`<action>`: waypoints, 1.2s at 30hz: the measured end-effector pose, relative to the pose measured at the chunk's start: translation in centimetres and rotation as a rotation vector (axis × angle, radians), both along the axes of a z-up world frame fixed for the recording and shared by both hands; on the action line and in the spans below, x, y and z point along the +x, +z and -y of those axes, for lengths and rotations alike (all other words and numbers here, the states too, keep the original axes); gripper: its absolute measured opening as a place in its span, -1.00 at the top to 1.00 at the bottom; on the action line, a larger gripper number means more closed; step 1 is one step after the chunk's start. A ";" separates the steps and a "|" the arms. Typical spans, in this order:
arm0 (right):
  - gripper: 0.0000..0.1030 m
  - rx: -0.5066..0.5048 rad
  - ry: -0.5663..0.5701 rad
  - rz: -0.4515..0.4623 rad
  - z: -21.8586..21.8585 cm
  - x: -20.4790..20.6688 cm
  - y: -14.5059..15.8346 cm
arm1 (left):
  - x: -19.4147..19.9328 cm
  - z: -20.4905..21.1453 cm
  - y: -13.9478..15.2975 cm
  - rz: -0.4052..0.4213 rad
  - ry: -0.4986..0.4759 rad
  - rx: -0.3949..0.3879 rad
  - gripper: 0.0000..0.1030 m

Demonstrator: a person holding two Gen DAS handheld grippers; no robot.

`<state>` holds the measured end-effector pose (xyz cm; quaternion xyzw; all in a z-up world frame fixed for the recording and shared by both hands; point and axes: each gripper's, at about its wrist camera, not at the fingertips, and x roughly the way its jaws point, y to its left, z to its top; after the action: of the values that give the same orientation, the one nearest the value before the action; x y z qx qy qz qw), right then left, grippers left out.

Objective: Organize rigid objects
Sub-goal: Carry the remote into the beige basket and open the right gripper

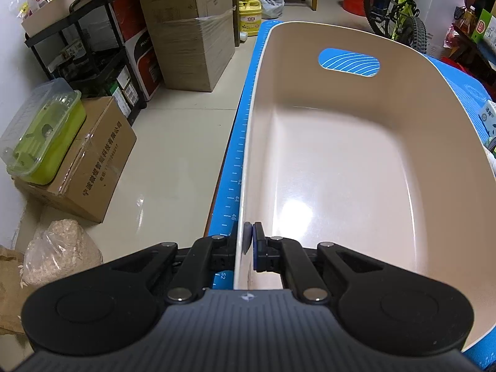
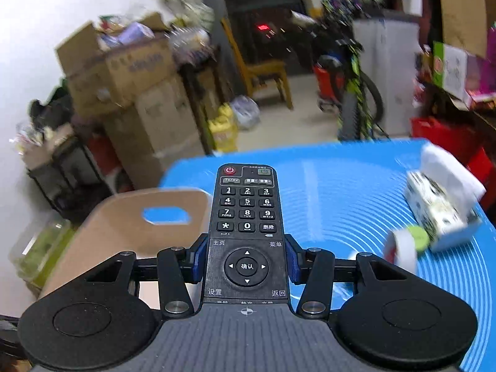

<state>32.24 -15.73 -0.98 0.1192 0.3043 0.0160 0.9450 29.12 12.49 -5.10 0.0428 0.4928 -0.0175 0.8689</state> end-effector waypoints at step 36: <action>-0.06 -0.126 0.315 -0.441 -14.4 4.7 -6.7 | -0.2 0.5 0.1 0.016 -0.006 0.050 0.82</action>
<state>36.91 -1.36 -7.67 0.0122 0.5176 0.1176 0.8474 28.92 11.95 -5.04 0.0661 0.4861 -0.0076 0.8714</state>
